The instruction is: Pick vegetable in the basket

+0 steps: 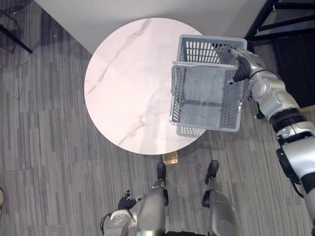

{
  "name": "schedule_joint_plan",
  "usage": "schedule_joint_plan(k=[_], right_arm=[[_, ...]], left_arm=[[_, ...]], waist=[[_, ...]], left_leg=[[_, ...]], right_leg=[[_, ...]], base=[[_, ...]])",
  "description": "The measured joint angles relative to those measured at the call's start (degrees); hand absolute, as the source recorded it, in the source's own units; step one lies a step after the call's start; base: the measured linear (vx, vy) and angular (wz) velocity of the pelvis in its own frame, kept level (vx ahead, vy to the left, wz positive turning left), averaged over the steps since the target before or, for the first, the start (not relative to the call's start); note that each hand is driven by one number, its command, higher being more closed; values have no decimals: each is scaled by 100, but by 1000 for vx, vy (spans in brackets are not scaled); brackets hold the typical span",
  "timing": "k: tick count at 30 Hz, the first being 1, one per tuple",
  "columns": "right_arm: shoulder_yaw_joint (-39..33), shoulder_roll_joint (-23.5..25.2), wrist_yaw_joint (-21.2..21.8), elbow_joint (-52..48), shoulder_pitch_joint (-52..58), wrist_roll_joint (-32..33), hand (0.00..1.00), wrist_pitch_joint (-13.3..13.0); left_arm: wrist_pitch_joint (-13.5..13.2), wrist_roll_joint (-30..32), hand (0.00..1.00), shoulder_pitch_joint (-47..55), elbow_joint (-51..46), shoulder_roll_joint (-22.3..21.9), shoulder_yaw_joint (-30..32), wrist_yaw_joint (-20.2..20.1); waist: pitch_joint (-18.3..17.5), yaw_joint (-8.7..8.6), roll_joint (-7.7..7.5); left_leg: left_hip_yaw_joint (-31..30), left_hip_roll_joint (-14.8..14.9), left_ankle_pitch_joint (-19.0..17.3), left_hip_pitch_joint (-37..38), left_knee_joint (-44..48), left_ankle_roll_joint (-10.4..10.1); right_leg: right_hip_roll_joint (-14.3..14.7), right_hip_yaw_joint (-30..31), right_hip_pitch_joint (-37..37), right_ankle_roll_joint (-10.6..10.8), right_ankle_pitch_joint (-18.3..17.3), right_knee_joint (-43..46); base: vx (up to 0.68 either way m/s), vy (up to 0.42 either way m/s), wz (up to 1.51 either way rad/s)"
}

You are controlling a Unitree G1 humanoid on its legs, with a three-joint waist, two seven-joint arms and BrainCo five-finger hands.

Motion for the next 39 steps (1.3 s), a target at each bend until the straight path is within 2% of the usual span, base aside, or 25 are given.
schedule_joint_plan(k=[1, 11, 22, 26, 32, 37, 39], right_arm=[[1, 0, 0, 5, 0, 0, 100, 0], [-46, -17, -276, 348, -258, -3, 100, -14], [-60, -27, -345, 432, -190, -185, 100, -22], [-36, -32, -341, 354, -6, -220, 100, -22], [265, -70, -125, -451, 620, -222, 100, -13], [553, -74, 213, -1395, 1362, -219, 100, -23], [706, -79, 349, -1796, 1588, -216, 100, -94]], left_arm=[[0, 0, 0, 0, 0, 0, -1, 2], [-9, -9, 0, -83, 0, 2, -175, 70], [-7, -5, 0, -92, -1, 8, -224, 84], [35, 10, 0, -121, -2, 1, -234, 82], [140, 64, 0, -128, 2, -4, -215, 62], [220, 305, 0, -97, 101, -41, 21, -46], [258, 356, 0, -42, 109, -39, 146, -105]], waist=[[0, 0, 1], [51, -7, 105], [49, 2, 117], [42, 87, 129], [25, 99, 122], [-240, -5, 45], [-429, -50, -34]], left_leg=[[-3, 0, 1, -4, 0, 0], [-144, -9, 88, -182, -3, -6], [-181, -10, 125, -179, -13, -10], [-107, -10, 125, -27, -19, -10], [27, 4, 125, 284, -107, -10], [143, 58, 127, 546, -222, -14], [206, 77, 127, 647, -276, -14]], right_leg=[[0, -2, -2, 0, 0, 0], [-6, -99, -101, -12, 9, 0], [-7, -135, -89, -12, 9, 19], [-7, -55, 6, -12, 9, 29], [11, 65, 193, -11, 9, 33], [76, 159, 357, -10, 10, -10], [110, 209, 425, -15, 33, -77]], base=[[0, 0, 0], [-2, 5, 6], [2, 0, 1], [10, 3, -9], [-4, 5, -10], [19, -5, -12], [31, -8, -14]])
